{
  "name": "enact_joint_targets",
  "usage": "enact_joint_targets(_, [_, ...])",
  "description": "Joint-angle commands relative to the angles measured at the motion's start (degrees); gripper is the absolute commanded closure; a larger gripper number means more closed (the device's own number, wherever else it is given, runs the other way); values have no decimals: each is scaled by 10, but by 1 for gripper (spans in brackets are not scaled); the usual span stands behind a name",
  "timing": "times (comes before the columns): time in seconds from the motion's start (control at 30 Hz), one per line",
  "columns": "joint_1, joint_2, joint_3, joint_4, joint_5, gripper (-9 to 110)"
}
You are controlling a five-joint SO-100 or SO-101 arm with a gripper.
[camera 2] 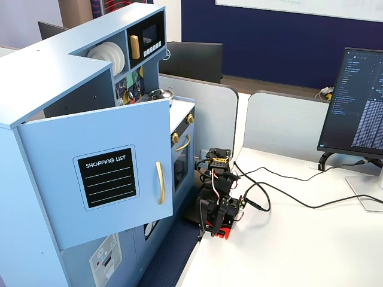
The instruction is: Close the left cabinet door
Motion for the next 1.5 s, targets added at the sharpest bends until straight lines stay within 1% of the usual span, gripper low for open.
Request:
enact_joint_targets(0.0, [37,-62,-97,-18,-24,102])
enact_joint_targets(0.3, [161,-102,-118,-24,-18,102])
enact_joint_targets(0.5, [206,-44,-64,4,-20,102])
enact_joint_targets(0.6, [246,-3,-35,23,-25,102])
enact_joint_targets(0.7, [308,41,-9,40,-33,102])
enact_joint_targets(0.87, [453,85,14,54,-50,102])
enact_joint_targets(0.93, [506,83,18,30,-51,102])
enact_joint_targets(1.03, [559,62,18,-38,-52,102])
enact_joint_targets(1.13, [578,56,19,-62,-49,102])
enact_joint_targets(1.27, [576,70,36,-70,-47,102])
enact_joint_targets(1.4, [564,114,54,-19,-22,102])
enact_joint_targets(1.47, [563,148,67,31,-7,102])
